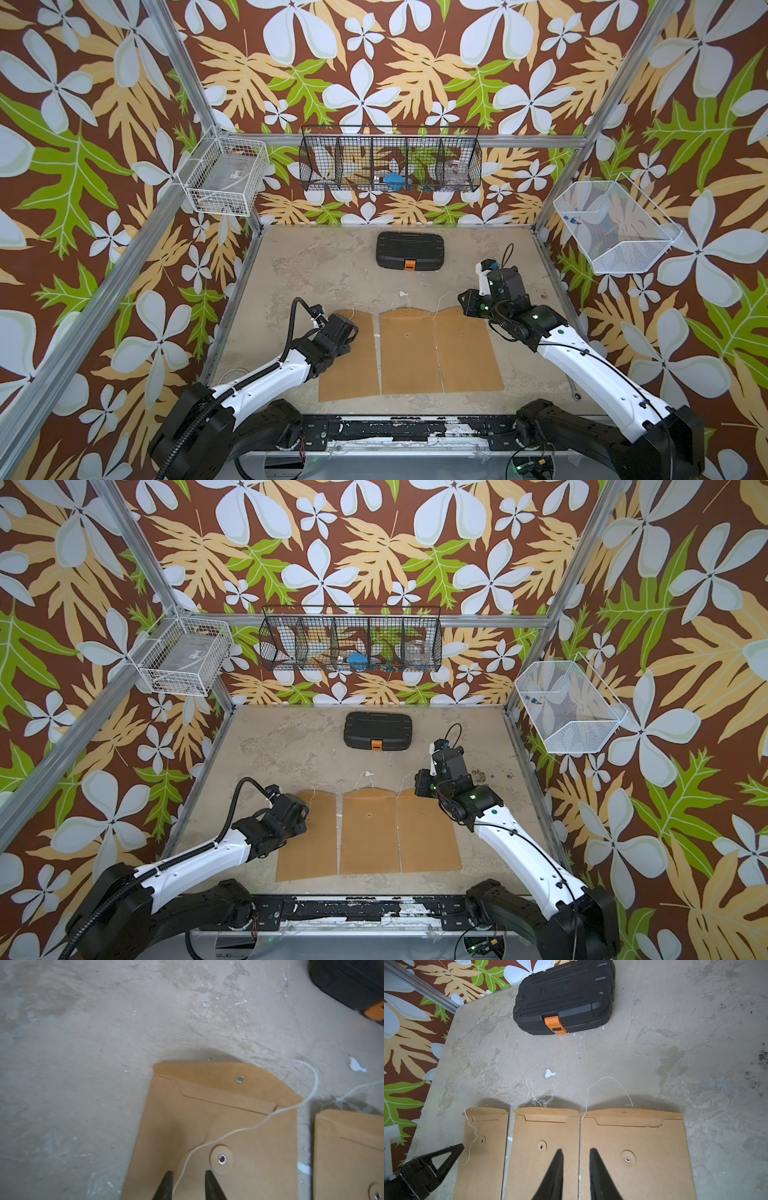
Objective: Open the file bag
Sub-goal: Adjust the file bag at the center of the board.
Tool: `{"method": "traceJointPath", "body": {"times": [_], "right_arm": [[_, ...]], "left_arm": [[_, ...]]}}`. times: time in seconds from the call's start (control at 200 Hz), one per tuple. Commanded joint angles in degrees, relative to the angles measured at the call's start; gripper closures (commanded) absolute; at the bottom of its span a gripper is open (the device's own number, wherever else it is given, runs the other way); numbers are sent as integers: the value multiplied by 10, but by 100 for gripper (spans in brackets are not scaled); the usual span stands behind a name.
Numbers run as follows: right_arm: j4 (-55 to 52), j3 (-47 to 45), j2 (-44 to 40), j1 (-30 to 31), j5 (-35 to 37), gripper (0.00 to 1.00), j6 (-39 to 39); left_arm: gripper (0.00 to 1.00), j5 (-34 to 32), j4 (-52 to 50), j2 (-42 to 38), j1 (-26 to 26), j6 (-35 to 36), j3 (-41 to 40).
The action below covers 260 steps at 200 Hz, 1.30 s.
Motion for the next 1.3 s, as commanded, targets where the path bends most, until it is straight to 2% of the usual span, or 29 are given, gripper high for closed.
{"method": "traceJointPath", "body": {"times": [0.0, 0.085, 0.29, 0.741, 1.296], "right_arm": [[-2, 6, -1, 0, -2, 76, -11], [-4, 7, 0, 0, -2, 76, -14], [-12, 15, -1, 0, -1, 76, -21], [-9, 19, -7, 0, -9, 76, -17], [-10, 22, -16, 0, -14, 76, -16]], "left_arm": [[70, -18, 2, -6, 31, 26, 3], [70, -25, 8, -4, 54, 43, 5], [68, 4, 53, 8, 101, 66, -13], [65, 32, 118, 40, 115, 81, -45], [65, 57, 149, 69, 115, 94, -40]]}}
